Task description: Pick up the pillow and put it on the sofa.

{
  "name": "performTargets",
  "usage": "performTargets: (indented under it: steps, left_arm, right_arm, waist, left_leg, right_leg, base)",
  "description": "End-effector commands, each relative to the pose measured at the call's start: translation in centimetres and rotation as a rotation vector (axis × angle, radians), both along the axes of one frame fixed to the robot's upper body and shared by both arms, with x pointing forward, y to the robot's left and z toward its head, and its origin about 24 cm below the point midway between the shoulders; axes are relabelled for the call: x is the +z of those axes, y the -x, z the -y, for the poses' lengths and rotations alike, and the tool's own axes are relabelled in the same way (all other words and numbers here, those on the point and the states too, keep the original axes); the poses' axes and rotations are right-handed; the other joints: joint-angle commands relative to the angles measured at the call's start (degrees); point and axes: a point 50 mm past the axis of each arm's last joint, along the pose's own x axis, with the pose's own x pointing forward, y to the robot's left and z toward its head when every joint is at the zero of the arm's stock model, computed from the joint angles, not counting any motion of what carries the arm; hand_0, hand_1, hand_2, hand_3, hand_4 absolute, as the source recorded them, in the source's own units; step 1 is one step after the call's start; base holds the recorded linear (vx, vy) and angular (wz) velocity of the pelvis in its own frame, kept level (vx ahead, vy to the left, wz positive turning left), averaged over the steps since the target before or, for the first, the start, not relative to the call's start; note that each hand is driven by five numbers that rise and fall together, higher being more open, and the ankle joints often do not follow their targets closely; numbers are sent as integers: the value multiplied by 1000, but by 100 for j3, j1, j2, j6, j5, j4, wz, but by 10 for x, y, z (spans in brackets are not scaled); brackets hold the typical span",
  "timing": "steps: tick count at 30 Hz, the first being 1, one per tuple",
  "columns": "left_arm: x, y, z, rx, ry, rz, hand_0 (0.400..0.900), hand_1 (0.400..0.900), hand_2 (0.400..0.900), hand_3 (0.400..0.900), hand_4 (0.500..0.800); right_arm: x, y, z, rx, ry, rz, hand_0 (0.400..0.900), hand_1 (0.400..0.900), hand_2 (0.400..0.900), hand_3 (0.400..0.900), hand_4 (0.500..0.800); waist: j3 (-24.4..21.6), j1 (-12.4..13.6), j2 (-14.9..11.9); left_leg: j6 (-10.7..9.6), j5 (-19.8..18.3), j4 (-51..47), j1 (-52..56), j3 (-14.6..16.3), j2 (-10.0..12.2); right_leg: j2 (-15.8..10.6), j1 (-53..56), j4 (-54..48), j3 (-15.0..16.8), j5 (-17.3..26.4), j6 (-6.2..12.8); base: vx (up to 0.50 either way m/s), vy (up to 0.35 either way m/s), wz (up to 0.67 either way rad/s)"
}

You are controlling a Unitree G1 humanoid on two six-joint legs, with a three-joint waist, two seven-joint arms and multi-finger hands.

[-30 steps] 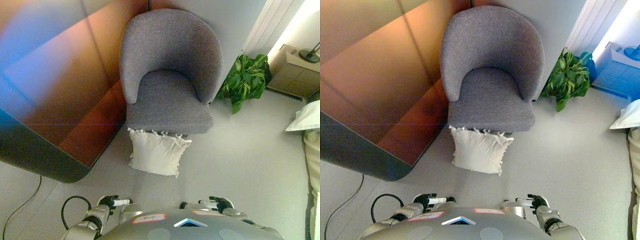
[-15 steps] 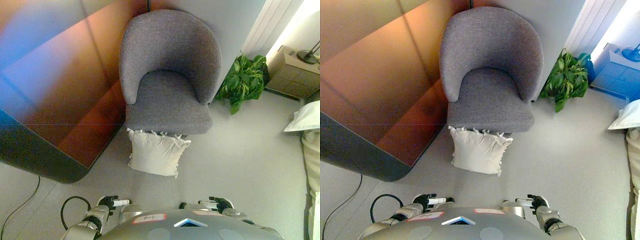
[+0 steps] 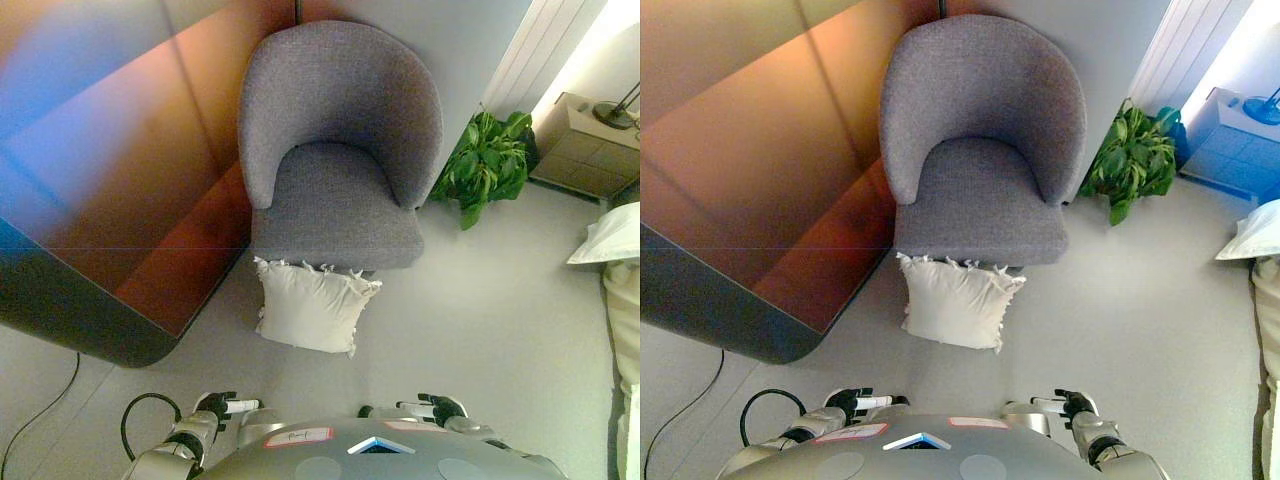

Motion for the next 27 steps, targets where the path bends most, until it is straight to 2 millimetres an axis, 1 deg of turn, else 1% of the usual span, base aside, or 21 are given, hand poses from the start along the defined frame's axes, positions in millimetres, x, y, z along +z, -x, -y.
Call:
performTargets:
  steps: [1, 4, 6, 8, 9, 11, 12, 14, 15, 17, 18, 19, 20, 21, 22, 23, 24, 25, 26, 27]
  left_arm:
    - [6, -21, -11, -51, -55, 33, 900, 900, 900, 900, 800]
    - [10, -42, -8, -49, -39, 104, 900, 900, 900, 900, 800]
    - [11, -46, -8, -18, -31, 126, 900, 900, 900, 900, 800]
    - [10, -38, -11, 23, -37, 111, 900, 900, 900, 900, 800]
    - [9, -32, -13, 50, -44, 105, 900, 900, 900, 900, 800]
    - [7, -20, -17, 105, -44, 93, 900, 900, 900, 900, 800]
    - [7, -15, -19, 132, -40, 88, 900, 900, 900, 900, 800]
    - [6, -7, -22, 173, -31, 78, 900, 900, 900, 900, 800]
    - [6, -2, -23, 190, -29, 71, 900, 900, 900, 900, 800]
    - [5, 3, -23, 193, -26, 59, 900, 900, 900, 900, 800]
    - [4, 5, -22, 190, -24, 53, 900, 900, 900, 900, 800]
    - [4, 6, -20, 192, -20, 51, 900, 900, 900, 900, 800]
    - [3, 7, -18, 194, -19, 47, 900, 900, 900, 900, 800]
    - [2, 10, -16, 196, -18, 41, 900, 900, 900, 900, 800]
    - [1, 11, -15, 197, -19, 35, 900, 900, 900, 900, 800]
    - [1, 11, -14, 198, -21, 31, 900, 900, 900, 900, 800]
    - [1, 11, -14, 205, -20, 30, 900, 900, 900, 900, 800]
    - [1, 11, -15, 206, -24, 28, 900, 900, 900, 900, 800]
    - [2, 11, -18, 190, -38, 17, 900, 900, 900, 900, 800]
    - [4, 9, -24, 178, -55, 24, 900, 900, 900, 900, 800]
  right_arm:
    - [4, -29, 3, 61, 36, 31, 900, 900, 900, 900, 800]
    - [7, -38, 7, 36, 43, 54, 900, 900, 900, 900, 800]
    - [7, -37, 9, 17, 44, 57, 900, 900, 900, 900, 800]
    - [7, -34, 11, 2, 46, 51, 900, 900, 900, 900, 800]
    - [7, -31, 13, -1, 53, 42, 900, 900, 900, 900, 800]
    - [7, -25, 19, -10, 68, 18, 900, 900, 900, 900, 800]
    - [7, -21, 22, -22, 72, 11, 900, 900, 900, 900, 800]
    - [7, -13, 27, -51, 80, -1, 900, 900, 900, 900, 800]
    - [7, -9, 30, -62, 84, -12, 900, 900, 900, 900, 800]
    - [7, 0, 33, -75, 85, -33, 900, 900, 900, 900, 800]
    - [7, 4, 35, -79, 83, -45, 900, 900, 900, 900, 800]
    - [7, 6, 36, -84, 82, -52, 900, 900, 900, 900, 800]
    - [7, 9, 36, -90, 81, -57, 900, 900, 900, 900, 800]
    - [7, 12, 36, -101, 77, -61, 900, 900, 900, 900, 800]
    - [6, 14, 35, -107, 72, -63, 900, 900, 900, 900, 800]
    - [6, 14, 34, -112, 67, -60, 900, 900, 900, 900, 800]
    - [6, 11, 33, -112, 66, -45, 900, 900, 900, 900, 800]
    - [6, 8, 31, -113, 64, -33, 900, 900, 900, 900, 800]
    - [5, 3, 27, -112, 60, -20, 900, 900, 900, 900, 800]
    - [5, -2, 26, -118, 50, -6, 900, 900, 900, 900, 800]
  waist:
    - [406, -25, 193]
    - [583, -39, 184]
    - [634, -65, 119]
    - [655, -92, -20]
    - [691, -87, -107]
    - [805, -13, -204]
    - [873, 21, -195]
    - [957, 74, -115]
    - [975, 80, -89]
    - [975, 148, -4]
    - [968, 189, 25]
    - [960, 247, 110]
    - [947, 291, 146]
    - [919, 333, 190]
    - [894, 322, 150]
    - [881, 321, 168]
    - [873, 280, 141]
    - [869, 288, 141]
    - [860, 321, 107]
    - [868, 380, 49]
  left_leg:
    - [682, -444, 118, 18, 134, -616]
    - [637, -405, 403, -278, 19, -481]
    - [595, -422, 649, -363, -61, -363]
    - [570, -539, 1134, -421, 23, -220]
    - [547, -519, 1515, -555, 93, -139]
    - [563, -312, 2169, -980, 90, -5]
    - [542, -168, 2252, -1166, 145, 86]
    - [429, 110, 1958, -1301, 354, 228]
    - [304, 196, 1729, -1303, 425, 253]
    - [137, 608, 1036, -1376, 613, 293]
    - [78, 773, 683, -1435, 639, 276]
    - [100, 942, 407, -1511, 695, 327]
    - [77, 1001, 219, -1571, 684, 324]
    - [60, 1034, 126, -1668, 692, 329]
    - [12, 1002, 123, -1701, 709, 248]
    - [18, 1038, 167, -1758, 815, 252]
    - [107, 799, 176, -1753, 1088, 209]
    - [154, 680, 273, -1798, 1137, 207]
    - [208, 584, 592, -1953, 1058, 197]
    - [195, 572, 1236, -2230, 876, 214]
  right_leg:
    - [372, -626, 1382, 260, -853, -164]
    - [440, -947, 1667, 361, -940, -260]
    - [512, -990, 1690, 460, -949, -327]
    - [479, -971, 1690, 468, -929, -392]
    - [443, -910, 1659, 469, -890, -430]
    - [460, -765, 1630, 566, -874, -499]
    - [509, -673, 1640, 607, -913, -520]
    - [610, -454, 1613, 540, -1038, -516]
    - [622, -271, 1589, 485, -1182, -469]
    - [685, 19, 1498, 358, -1321, -448]
    - [702, 163, 1475, 331, -1425, -445]
    - [789, 217, 1480, 340, -1483, -482]
    - [814, 293, 1521, 355, -1599, -490]
    - [840, 368, 1601, 357, -1755, -504]
    - [776, 449, 1722, 339, -1966, -489]
    - [785, 479, 1825, 328, -2077, -504]
    - [696, 408, 2062, 295, -2120, -463]
    - [636, 384, 2242, 286, -2228, -437]
    - [558, 409, 2400, 297, -2349, -402]
    - [517, 433, 2445, 317, -2368, -391]
  base:
    - [-137, -107, 3]
    - [-140, -144, 7]
    - [-17, -166, 10]
    - [66, -176, 0]
    - [93, -175, -14]
    - [103, -151, -27]
    - [124, -81, -28]
    - [232, 22, -20]
    - [336, 95, -13]
    - [362, 127, -13]
    - [335, 153, -18]
    - [335, 162, -18]
    - [354, 183, -16]
    - [428, 184, -2]
    - [418, 190, 6]
    - [404, 222, 18]
    - [346, 229, 11]
    - [391, 230, 3]
    - [352, 136, -8]
    - [330, 101, -8]
